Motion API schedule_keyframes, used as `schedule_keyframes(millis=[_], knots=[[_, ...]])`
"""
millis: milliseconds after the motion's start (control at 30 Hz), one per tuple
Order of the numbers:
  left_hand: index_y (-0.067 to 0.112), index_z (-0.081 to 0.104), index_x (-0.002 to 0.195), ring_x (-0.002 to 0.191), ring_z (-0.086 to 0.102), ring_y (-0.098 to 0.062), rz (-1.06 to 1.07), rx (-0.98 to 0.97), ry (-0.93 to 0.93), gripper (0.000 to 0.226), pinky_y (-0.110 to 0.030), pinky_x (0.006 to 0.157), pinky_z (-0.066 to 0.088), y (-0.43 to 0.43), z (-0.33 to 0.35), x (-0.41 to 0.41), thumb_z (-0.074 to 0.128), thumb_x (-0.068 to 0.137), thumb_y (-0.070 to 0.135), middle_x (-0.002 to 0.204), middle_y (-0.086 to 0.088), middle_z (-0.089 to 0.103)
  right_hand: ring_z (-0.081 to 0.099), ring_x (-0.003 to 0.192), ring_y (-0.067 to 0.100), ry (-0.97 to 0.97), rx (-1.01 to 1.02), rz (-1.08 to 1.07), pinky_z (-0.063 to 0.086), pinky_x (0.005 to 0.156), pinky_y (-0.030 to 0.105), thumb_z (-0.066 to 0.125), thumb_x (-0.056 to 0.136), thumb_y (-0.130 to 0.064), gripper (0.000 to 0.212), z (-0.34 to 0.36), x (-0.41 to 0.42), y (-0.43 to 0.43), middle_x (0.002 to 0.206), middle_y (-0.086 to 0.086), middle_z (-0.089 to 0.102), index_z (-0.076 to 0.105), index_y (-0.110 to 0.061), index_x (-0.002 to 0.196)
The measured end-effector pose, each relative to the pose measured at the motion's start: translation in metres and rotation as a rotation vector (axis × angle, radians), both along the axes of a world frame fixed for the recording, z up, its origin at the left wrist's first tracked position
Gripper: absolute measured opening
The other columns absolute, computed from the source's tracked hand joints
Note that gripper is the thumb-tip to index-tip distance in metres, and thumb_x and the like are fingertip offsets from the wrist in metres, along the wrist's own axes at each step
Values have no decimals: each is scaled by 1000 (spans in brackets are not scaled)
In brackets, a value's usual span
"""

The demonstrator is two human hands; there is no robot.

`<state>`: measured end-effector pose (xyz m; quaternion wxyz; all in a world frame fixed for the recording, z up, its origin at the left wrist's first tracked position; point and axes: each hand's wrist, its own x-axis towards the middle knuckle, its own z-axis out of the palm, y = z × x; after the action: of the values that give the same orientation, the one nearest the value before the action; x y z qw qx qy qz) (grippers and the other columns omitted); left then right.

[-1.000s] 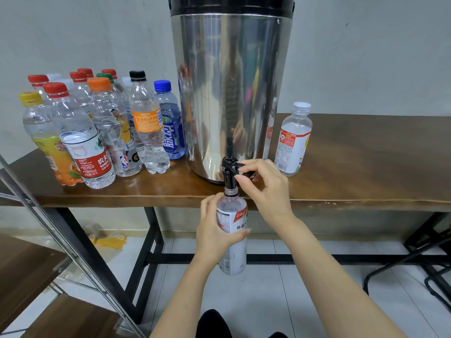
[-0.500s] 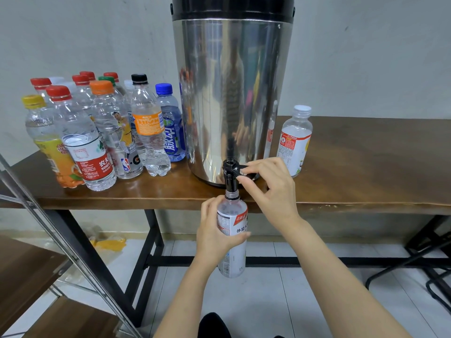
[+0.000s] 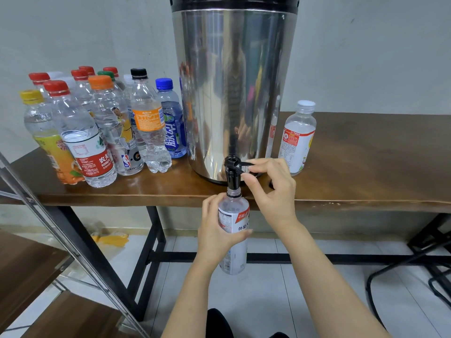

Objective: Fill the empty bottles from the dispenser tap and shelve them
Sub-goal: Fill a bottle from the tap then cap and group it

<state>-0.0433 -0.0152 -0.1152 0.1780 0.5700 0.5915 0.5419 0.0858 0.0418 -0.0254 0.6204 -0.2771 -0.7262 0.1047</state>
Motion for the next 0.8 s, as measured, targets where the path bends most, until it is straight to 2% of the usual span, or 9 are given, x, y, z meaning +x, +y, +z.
schedule_keyframes(millis=[100,300,400,467,567,700,800], knots=[[53,35,121,115,46,10,1,1,4,92,-5,83,43,0,0,0,95,55,30,125,23,38,53,94,7,27,-19,5,35,76,9,65,88,-29,23,-1,-2,-2,97,-12,65,68,-6,83],[48,35,125,117,47,4,-5,0,-3,94,-7,85,43,1,-1,0,95,55,32,126,17,40,56,94,6,60,-53,17,37,78,9,64,89,-29,23,-3,-5,-3,99,-9,66,68,-6,86],[46,35,128,118,48,-1,-9,-6,-2,94,-14,89,46,1,0,1,94,55,35,128,15,39,56,96,5,76,-66,19,38,79,10,64,89,-29,23,-5,-5,-4,99,-9,66,68,-6,86],[44,36,129,119,49,-3,-14,-12,-8,94,-20,90,49,0,0,1,90,52,45,128,16,39,56,96,5,79,-56,18,38,79,10,64,89,-28,22,-5,-5,-5,98,-9,66,68,-6,86],[54,34,124,119,49,-1,-13,-16,-2,90,-24,91,52,-1,2,1,83,49,56,127,20,38,57,94,7,89,-51,23,38,79,10,65,88,-26,21,-4,-6,-5,97,-7,67,68,-6,84],[60,30,123,119,49,-2,-13,-25,10,90,-32,93,54,-1,4,1,83,50,58,128,23,37,58,92,12,101,-35,16,40,78,11,65,88,-27,22,-5,-7,-2,96,-3,69,68,-6,84],[67,29,121,119,50,-2,-25,-11,-6,90,-32,94,53,-2,8,1,83,50,54,129,22,38,60,92,15,107,-33,21,42,79,13,65,88,-26,22,-3,-8,-2,95,-1,69,68,-4,84]])
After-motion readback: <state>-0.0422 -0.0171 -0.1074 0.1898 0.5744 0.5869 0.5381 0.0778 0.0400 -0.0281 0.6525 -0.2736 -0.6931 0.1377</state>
